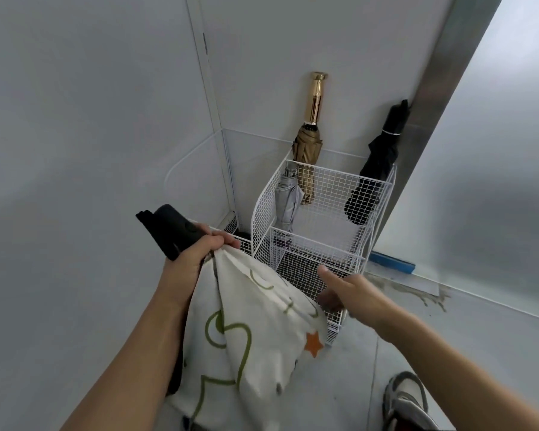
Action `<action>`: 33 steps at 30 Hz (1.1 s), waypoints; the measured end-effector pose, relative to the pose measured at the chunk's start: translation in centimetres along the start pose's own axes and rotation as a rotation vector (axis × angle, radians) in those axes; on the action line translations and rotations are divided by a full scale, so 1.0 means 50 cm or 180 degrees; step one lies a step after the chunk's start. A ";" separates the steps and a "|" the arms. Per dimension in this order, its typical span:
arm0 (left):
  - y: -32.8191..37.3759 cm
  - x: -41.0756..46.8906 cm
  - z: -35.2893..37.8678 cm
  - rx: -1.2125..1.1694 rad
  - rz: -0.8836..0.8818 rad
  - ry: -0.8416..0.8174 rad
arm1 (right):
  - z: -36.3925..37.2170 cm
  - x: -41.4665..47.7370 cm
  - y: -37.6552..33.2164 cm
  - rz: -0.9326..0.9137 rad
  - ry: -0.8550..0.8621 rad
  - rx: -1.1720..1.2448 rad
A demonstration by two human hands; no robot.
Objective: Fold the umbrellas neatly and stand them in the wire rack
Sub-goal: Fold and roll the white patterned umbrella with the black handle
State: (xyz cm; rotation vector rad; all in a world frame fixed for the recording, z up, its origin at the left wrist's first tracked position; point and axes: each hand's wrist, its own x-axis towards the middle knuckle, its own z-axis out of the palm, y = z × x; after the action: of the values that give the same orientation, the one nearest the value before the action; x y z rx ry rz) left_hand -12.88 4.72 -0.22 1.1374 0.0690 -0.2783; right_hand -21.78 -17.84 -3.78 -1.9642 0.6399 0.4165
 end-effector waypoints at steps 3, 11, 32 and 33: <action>0.001 -0.012 0.007 -0.0159 -0.0040 -0.0566 | 0.020 -0.004 -0.009 0.0407 -0.0872 0.0576; 0.007 -0.008 -0.004 -0.0238 -0.0011 -0.0649 | -0.003 0.008 -0.019 0.0016 -0.0637 0.3137; -0.012 0.006 -0.013 0.0521 0.0166 -0.0684 | 0.006 -0.012 -0.038 -0.0340 -0.0450 0.0988; -0.012 0.003 -0.009 0.0538 0.0164 -0.0730 | 0.010 -0.014 -0.040 -0.0347 -0.0441 0.0944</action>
State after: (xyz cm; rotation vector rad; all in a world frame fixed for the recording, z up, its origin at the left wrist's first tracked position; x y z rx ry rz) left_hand -12.86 4.85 -0.99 1.2658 -0.1893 -0.3722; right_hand -21.16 -16.47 -2.24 -1.6638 0.4740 0.3643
